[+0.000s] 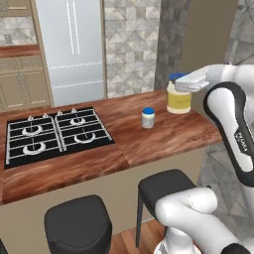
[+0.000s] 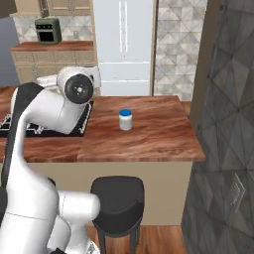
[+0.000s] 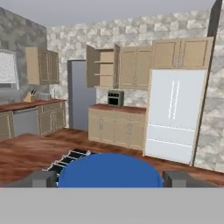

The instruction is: The dining table condiment station is running low on mayonnaise. Refill the condiment station by opening the cabinet and taking the mayonnaise from the cabinet and placing it on the dining table.

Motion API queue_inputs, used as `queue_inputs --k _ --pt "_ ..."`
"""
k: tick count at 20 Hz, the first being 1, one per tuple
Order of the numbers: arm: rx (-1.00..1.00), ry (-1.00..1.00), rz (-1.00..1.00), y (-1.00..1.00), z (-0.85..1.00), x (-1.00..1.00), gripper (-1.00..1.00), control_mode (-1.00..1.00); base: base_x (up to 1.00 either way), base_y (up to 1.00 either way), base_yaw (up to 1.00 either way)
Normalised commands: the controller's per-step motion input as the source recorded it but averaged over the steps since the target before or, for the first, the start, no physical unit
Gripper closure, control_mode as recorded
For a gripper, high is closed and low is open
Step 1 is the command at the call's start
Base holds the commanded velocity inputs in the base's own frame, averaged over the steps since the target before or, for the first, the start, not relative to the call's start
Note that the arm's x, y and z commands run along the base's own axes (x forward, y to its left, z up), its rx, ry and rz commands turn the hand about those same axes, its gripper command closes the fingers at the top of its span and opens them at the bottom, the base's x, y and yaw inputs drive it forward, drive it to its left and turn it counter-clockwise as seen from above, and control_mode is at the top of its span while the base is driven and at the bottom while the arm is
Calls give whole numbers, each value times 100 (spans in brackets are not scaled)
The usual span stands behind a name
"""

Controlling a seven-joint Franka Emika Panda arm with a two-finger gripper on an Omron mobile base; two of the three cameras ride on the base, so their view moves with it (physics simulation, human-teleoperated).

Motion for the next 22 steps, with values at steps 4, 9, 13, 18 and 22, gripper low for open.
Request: queue_inputs --k 4,9,13,18,22 --pt "0 0 47 -8 -79 98 100 -100 0 0 0" --pt "7 -5 41 -26 -56 54 100 -100 0 0 0" --pt "4 -8 25 -18 -36 40 100 -100 0 0 0" --pt "-3 0 8 0 -39 57 100 -100 0 0 0" --pt "-14 4 0 22 -39 56 100 -100 0 0 0"
